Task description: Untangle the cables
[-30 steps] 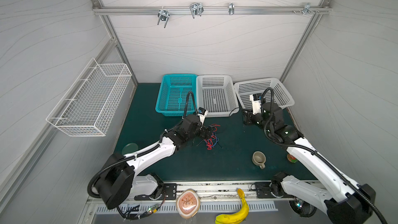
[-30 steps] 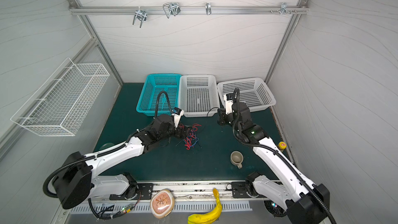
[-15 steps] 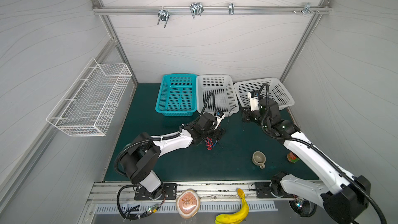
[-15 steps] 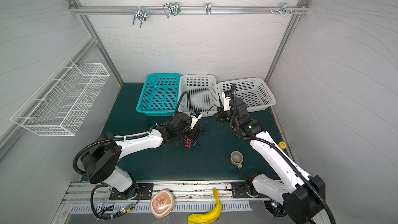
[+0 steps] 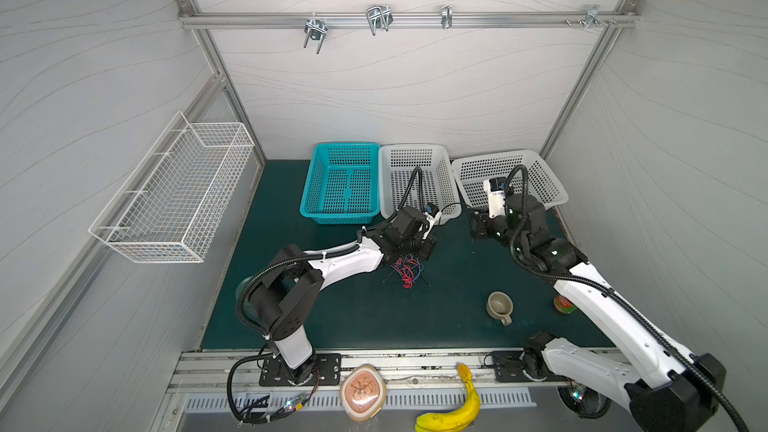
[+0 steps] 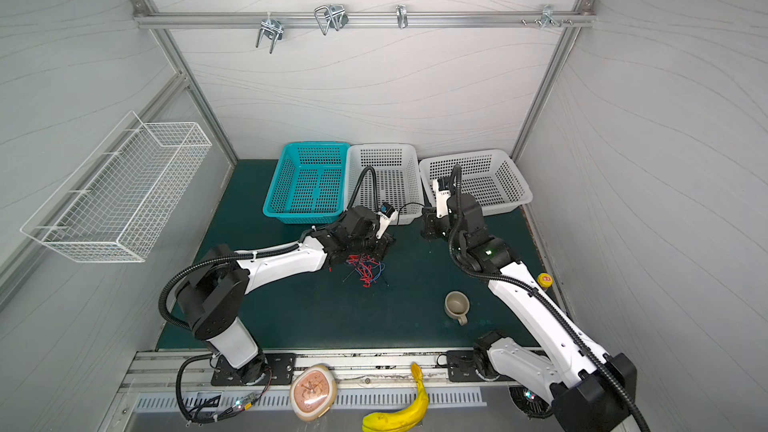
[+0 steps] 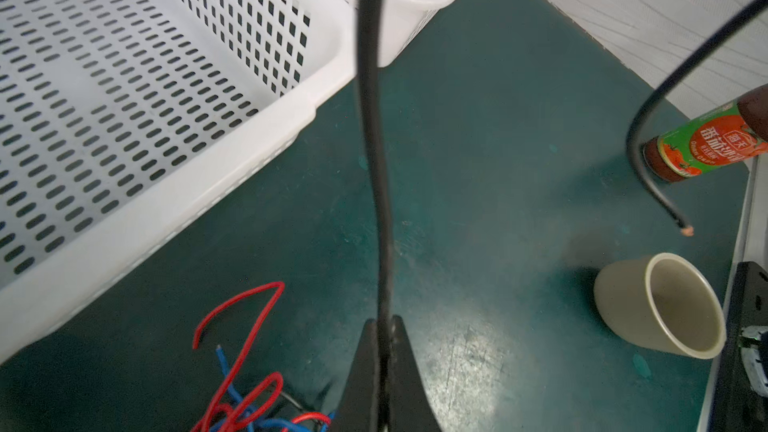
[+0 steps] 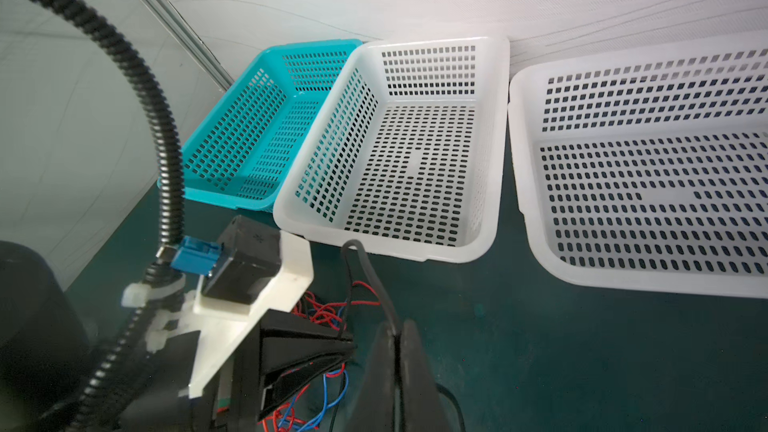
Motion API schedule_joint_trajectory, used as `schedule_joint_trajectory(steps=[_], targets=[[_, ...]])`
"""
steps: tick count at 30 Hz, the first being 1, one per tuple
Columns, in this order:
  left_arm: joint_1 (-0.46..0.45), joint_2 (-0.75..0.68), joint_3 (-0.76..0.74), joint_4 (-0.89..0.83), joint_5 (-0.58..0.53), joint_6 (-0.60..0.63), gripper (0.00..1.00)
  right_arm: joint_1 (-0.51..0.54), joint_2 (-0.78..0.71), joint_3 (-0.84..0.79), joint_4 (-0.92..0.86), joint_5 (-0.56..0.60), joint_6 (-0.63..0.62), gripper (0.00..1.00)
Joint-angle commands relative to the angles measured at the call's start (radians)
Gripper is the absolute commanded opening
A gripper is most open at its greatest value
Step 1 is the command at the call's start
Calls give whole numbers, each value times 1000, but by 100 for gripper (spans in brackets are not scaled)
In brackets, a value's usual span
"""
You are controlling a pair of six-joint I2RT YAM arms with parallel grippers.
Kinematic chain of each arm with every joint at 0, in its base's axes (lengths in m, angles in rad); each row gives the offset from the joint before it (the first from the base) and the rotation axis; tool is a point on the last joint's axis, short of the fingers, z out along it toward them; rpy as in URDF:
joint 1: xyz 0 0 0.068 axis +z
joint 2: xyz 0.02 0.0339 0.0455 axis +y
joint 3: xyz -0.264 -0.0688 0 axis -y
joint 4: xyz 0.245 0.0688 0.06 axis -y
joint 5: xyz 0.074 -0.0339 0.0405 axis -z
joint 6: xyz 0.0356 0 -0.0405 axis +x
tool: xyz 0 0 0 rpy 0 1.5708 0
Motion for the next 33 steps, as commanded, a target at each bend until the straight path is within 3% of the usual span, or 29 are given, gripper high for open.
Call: schedule_joint_trajectory(steps=[1,7,15,20,27,33], targets=[[-3,-64,41,18,35,-32,0,-5,-10,-33,-13,34,16,7],[-1,-164,78,-3,-32,-66,0,-21,-30,-107,21,25,48,27],[-1,-251,148,7,59,-100,0,-29,-17,-201,125,-80,75,49],[-1,-284,174,29,76,-104,0,-24,-12,-252,231,-247,69,61],[-1,-256,207,-1,48,-133,0,48,-9,-265,290,-253,31,66],[-1,-248,206,12,57,-149,0,91,103,-247,333,-251,43,65]])
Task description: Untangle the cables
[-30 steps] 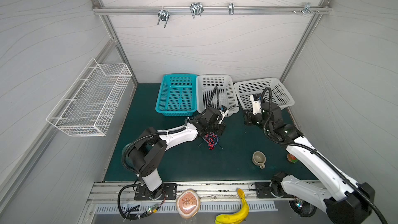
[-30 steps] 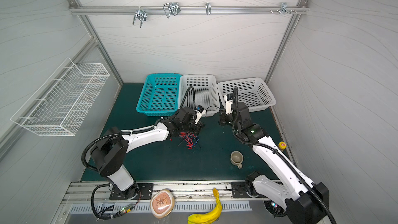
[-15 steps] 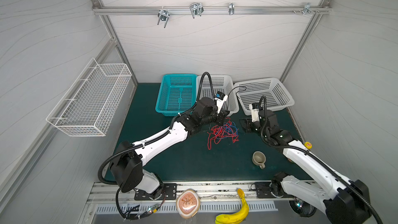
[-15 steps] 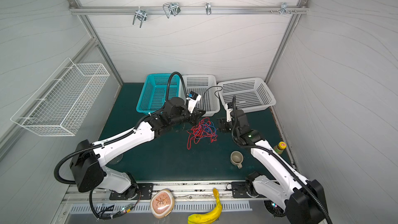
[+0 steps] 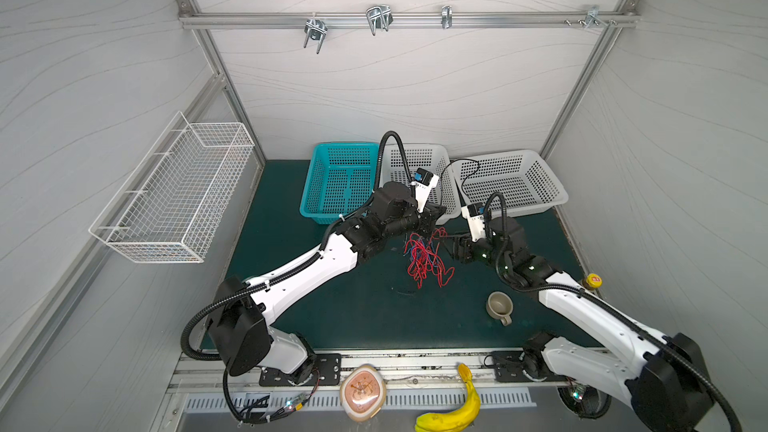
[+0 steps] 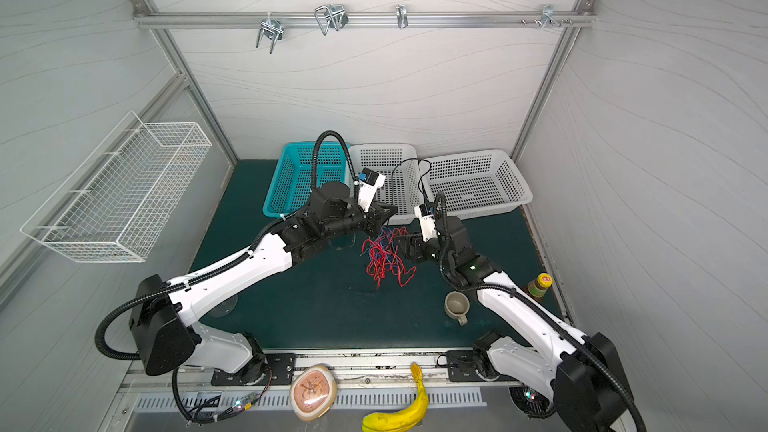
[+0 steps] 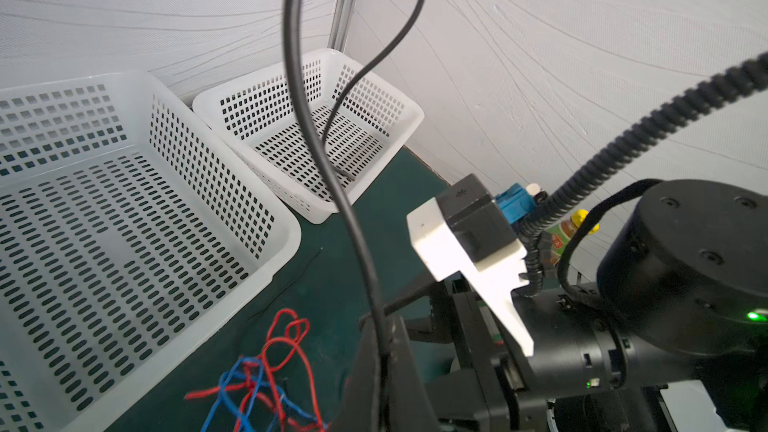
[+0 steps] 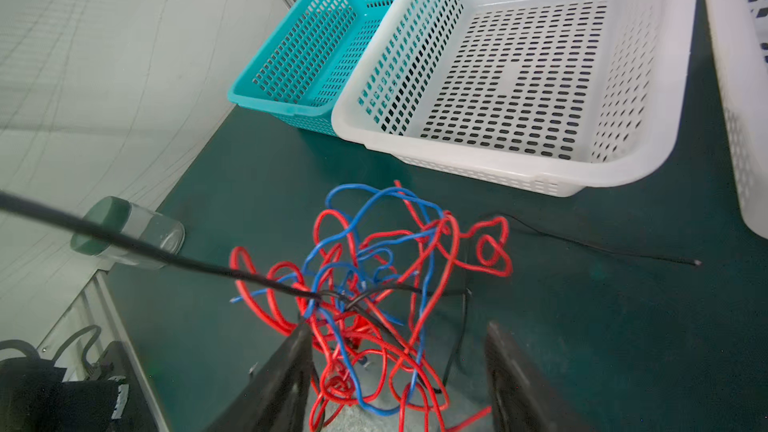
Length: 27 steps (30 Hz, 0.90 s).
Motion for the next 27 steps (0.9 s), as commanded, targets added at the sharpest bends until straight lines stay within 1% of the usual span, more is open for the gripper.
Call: schedule_joint_trajectory(steps=[1,5,9,13,17,20,22,23,26,27], targets=[[-2,8,62,51,3,-17,0,40,65,21,61,-9,-10,66],[-2,10,66,39,-11,-13,0,99,141,26,127,-2,-11,66],[-2,10,66,35,-19,-15,0,138,236,62,139,5,-23,65],[-2,7,66,30,-26,-16,0,156,318,86,156,26,-30,62],[-2,-4,66,25,-38,-15,0,161,392,94,173,59,-28,54],[-3,-12,67,24,-45,-14,0,161,436,91,197,93,-18,46],[-2,-15,69,24,-45,-17,0,161,461,93,217,108,-12,35],[-2,-16,67,24,-43,-18,0,161,478,92,229,113,-9,30],[-2,-24,70,23,-48,-22,0,164,516,104,240,126,-4,5],[-2,-29,72,18,-53,-21,0,165,529,107,240,127,-4,0]])
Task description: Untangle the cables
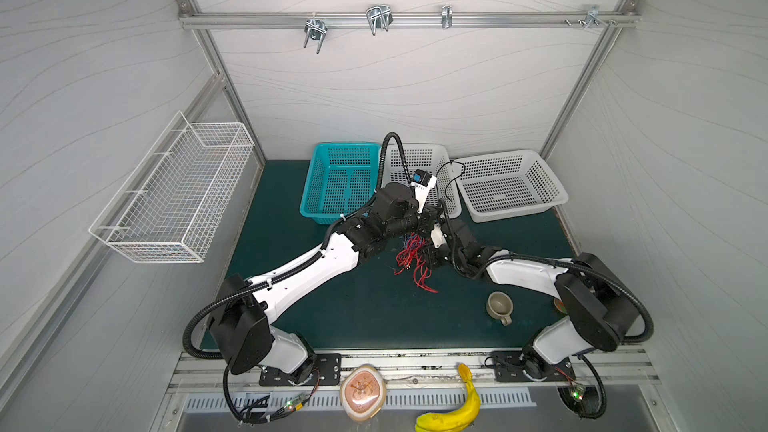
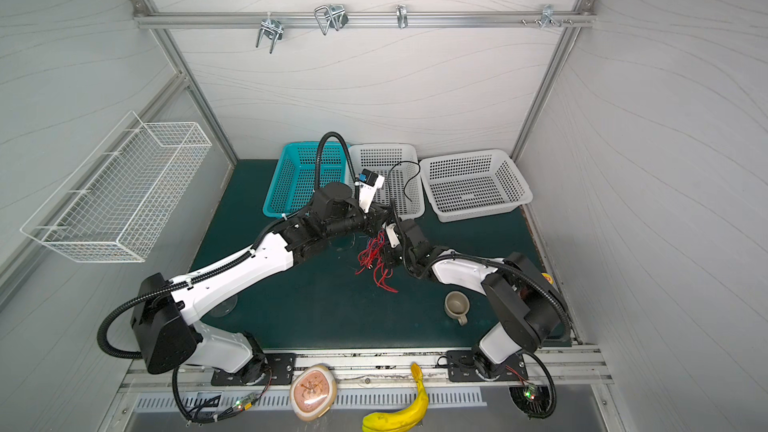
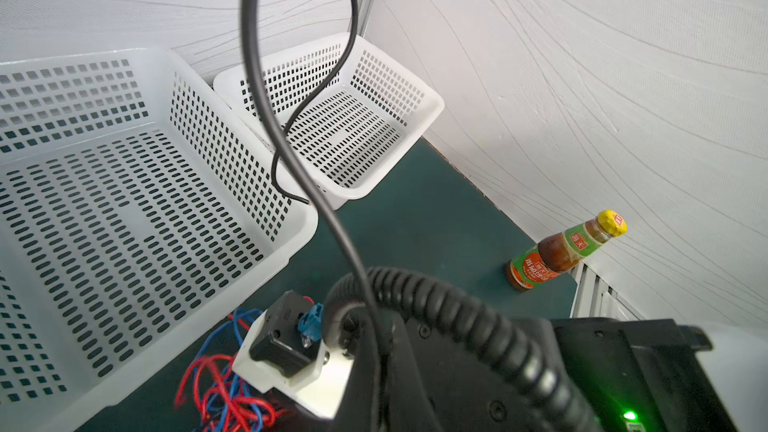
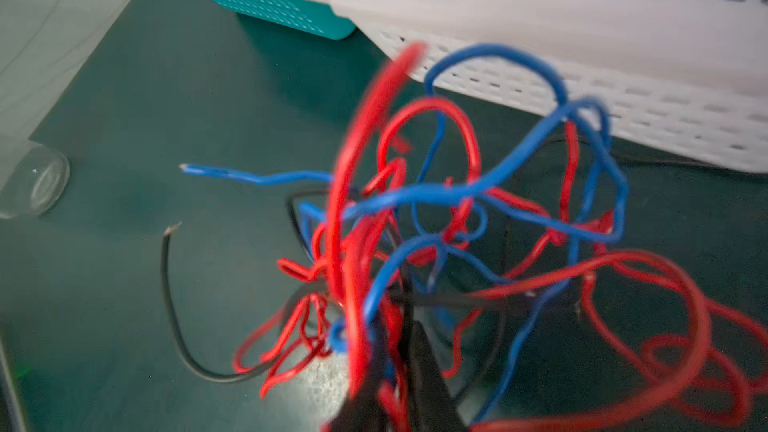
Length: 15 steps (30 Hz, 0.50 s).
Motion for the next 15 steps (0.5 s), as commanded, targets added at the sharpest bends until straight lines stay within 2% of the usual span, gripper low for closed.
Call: schedule_joint_trajectory(steps=[1,7,15], targets=[[-2,-41,71,56,-12,-5,0,11,43,24,27,31,1,0],[0,-93,116,-29,-106,33,0,22,60,9,7,78,13,0],[14,-164,179,-127,-318,109,0,32,19,-38,-32,114,10,0]])
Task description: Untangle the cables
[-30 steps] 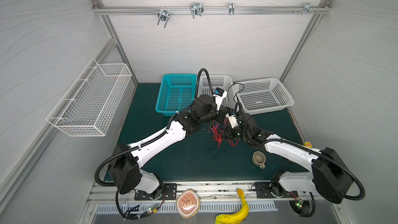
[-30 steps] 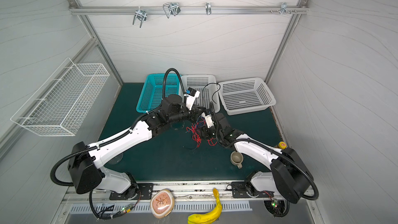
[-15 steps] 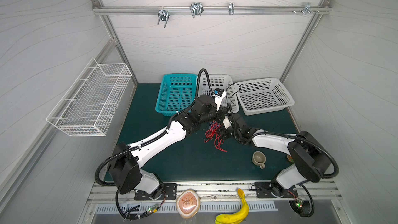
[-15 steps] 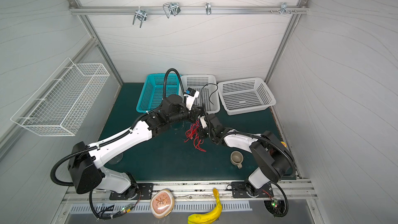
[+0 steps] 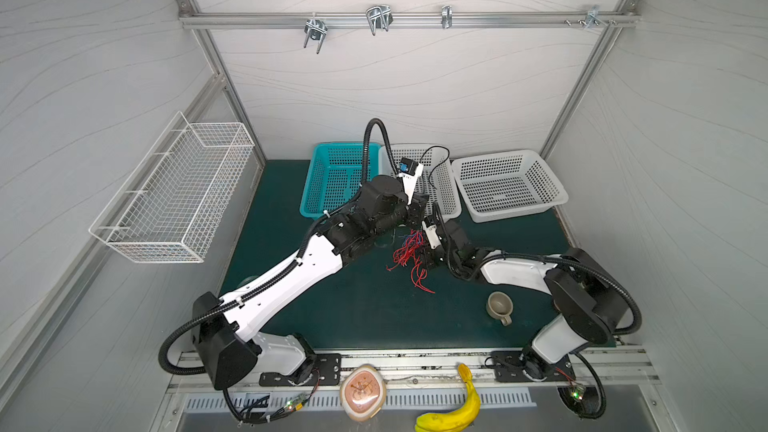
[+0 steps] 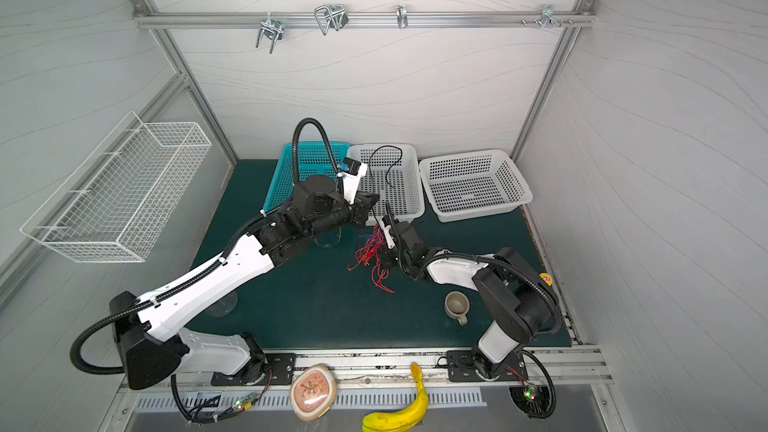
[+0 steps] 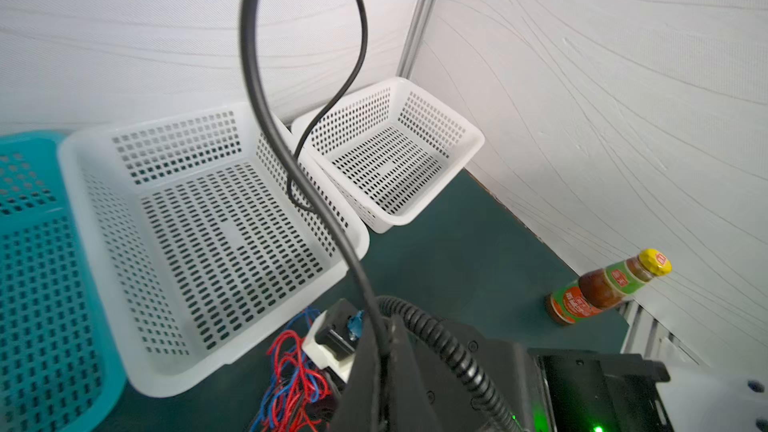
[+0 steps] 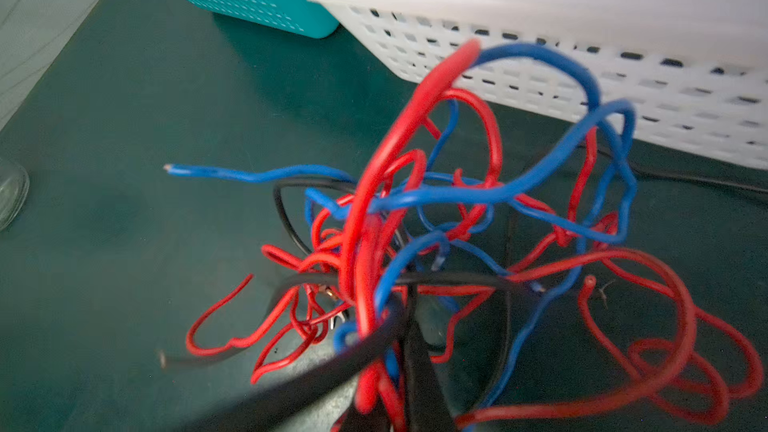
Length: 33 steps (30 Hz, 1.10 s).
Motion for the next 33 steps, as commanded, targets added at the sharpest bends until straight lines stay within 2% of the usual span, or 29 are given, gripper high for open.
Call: schedule_joint_trajectory(steps=[1,9,16,22,26,33], targets=[[12,-51,80,32,-134,50,0,10,-20,-36,-70,40,1,0],[55,-106,99,-36,-287,97,0,20,-76,-61,-117,91,-7,0],[102,-182,94,-54,-327,128,0,21,-83,-55,-144,138,0,0],[133,-241,100,-49,-359,163,0,20,-61,-27,-192,223,23,0],[153,-242,124,-61,-380,191,0,20,-59,-25,-184,222,27,0],[226,-179,200,-104,-336,195,0,20,-71,-24,-175,214,18,10]])
